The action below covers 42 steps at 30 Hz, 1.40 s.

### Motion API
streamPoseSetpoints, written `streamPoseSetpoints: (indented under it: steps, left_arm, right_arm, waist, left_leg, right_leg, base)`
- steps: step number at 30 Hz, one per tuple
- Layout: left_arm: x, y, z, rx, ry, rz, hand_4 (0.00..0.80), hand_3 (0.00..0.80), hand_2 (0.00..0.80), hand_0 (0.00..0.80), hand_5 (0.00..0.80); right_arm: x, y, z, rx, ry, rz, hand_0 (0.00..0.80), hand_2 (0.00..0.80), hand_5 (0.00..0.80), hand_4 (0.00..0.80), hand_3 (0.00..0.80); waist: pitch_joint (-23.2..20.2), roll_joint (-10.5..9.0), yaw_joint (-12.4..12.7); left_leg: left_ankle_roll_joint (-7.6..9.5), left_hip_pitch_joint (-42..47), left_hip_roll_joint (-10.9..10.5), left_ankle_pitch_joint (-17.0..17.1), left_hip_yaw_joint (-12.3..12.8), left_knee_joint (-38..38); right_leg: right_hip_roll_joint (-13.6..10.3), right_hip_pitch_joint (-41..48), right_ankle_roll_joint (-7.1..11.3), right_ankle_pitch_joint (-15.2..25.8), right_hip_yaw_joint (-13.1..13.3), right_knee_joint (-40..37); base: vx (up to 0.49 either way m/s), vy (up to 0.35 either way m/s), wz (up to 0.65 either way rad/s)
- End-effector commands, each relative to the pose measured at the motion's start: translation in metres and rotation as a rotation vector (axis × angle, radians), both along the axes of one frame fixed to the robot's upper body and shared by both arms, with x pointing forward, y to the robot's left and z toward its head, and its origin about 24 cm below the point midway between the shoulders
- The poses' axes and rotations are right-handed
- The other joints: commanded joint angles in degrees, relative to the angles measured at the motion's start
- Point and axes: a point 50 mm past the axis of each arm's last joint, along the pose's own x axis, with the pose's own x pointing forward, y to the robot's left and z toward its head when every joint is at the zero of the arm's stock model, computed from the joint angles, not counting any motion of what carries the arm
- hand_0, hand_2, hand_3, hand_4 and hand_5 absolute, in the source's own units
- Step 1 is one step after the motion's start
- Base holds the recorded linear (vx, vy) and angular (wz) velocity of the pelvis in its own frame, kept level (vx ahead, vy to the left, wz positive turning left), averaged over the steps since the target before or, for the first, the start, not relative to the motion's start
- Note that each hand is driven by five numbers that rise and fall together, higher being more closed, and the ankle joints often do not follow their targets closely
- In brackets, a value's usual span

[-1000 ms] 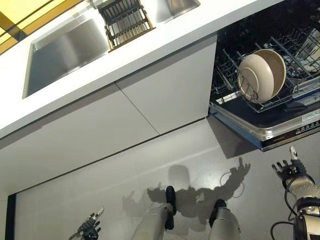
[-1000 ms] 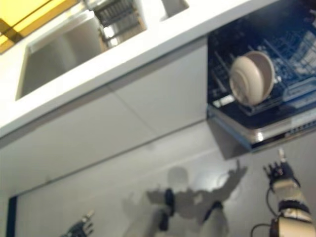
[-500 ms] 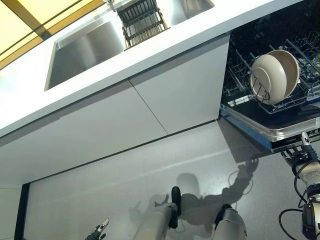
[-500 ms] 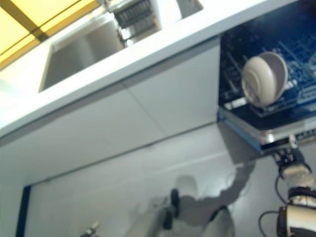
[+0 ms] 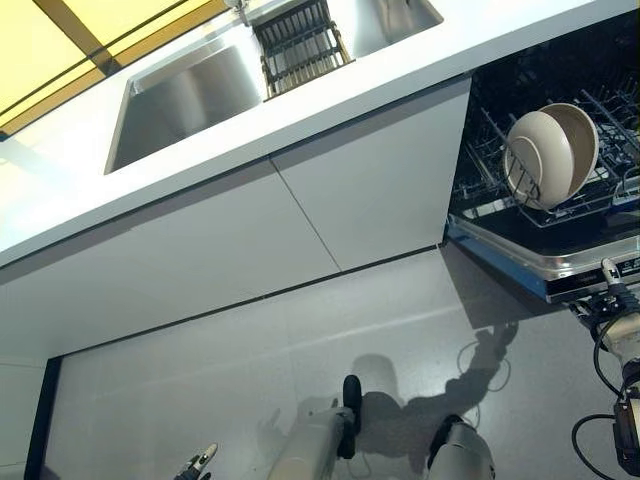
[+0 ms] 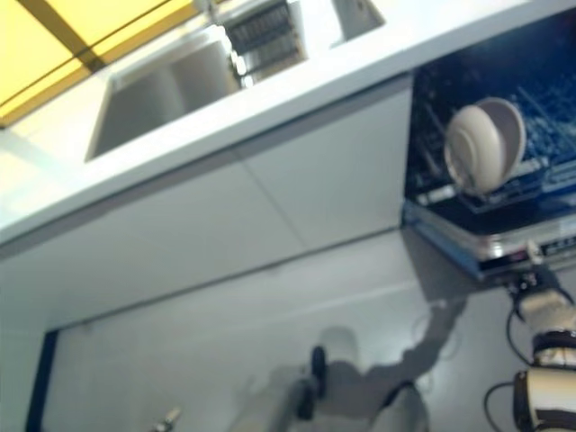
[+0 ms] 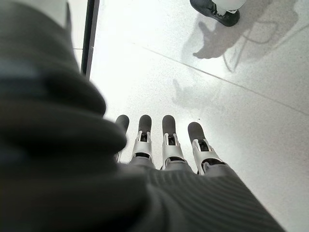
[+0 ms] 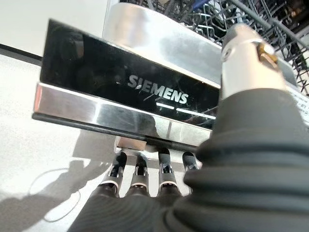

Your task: Take plates into dishwasher

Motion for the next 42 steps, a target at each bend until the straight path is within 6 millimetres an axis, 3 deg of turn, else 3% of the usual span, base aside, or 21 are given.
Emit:
streamPoseSetpoints:
  steps: [1, 14, 25, 35, 42]
  left_arm:
    - [-0.003, 0.036, 0.014, 0.104, -0.009, -0.019, 0.000, 0.000, 0.000, 0.000, 0.000]
    - [-0.004, 0.043, 0.018, 0.138, -0.004, -0.052, 0.000, 0.000, 0.000, 0.000, 0.000]
    - [0.002, 0.048, 0.021, 0.165, -0.020, -0.079, 0.000, 0.000, 0.000, 0.000, 0.000]
    - [0.005, 0.045, 0.019, 0.175, -0.023, -0.087, 0.000, 0.000, 0.000, 0.000, 0.000]
    - [0.007, 0.050, 0.020, 0.208, -0.020, -0.068, 0.000, 0.000, 0.000, 0.000, 0.000]
  right_arm:
    - [0.054, 0.030, 0.208, -0.144, -0.781, 0.137, 0.000, 0.000, 0.000, 0.000, 0.000]
    - [0.049, 0.027, 0.223, -0.189, -0.831, 0.146, 0.000, 0.000, 0.000, 0.000, 0.000]
    - [0.047, 0.019, 0.206, -0.221, -0.734, 0.146, 0.000, 0.000, 0.000, 0.000, 0.000]
    - [0.053, 0.019, 0.146, -0.216, -0.518, 0.205, 0.000, 0.000, 0.000, 0.000, 0.000]
    - [0.047, 0.028, 0.069, -0.190, -0.342, 0.284, 0.000, 0.000, 0.000, 0.000, 0.000]
  waist:
    - [-1.8, -1.67, 5.5]
    - [-3.0, -2.44, 6.2]
    - [-4.1, -3.71, 6.1]
    - [-7.7, -6.77, 5.2]
    - [-12.8, -10.13, 4.1]
  left_leg:
    - [1.30, 0.2, 0.3, -7.4, 0.3, 6.0]
    - [1.04, 1.3, 0.6, -7.3, -0.2, 5.0]
    - [0.59, 3.0, 1.6, -7.3, 0.2, 3.7]
    - [-0.06, 8.3, 3.3, -4.7, 1.3, -5.0]
    - [0.02, 12.4, 3.9, -4.1, 2.3, -10.5]
  right_leg:
    - [2.8, 5.1, -4.64, -1.5, -2.2, -3.3]
    - [3.7, 7.5, -4.55, -0.9, -3.3, -6.0]
    - [4.8, 10.0, -4.36, 0.1, -3.8, -9.3]
    - [7.9, 14.4, -2.63, 4.2, -2.8, -20.0]
    - [9.6, 18.9, -1.11, 7.8, -2.2, -28.3]
  base:
    - [0.022, -0.047, 0.02]
    - [0.005, -0.017, 0.01]
    - [0.004, -0.001, 0.02]
    - [0.029, 0.020, -0.01]
    - [0.057, 0.061, -0.06]
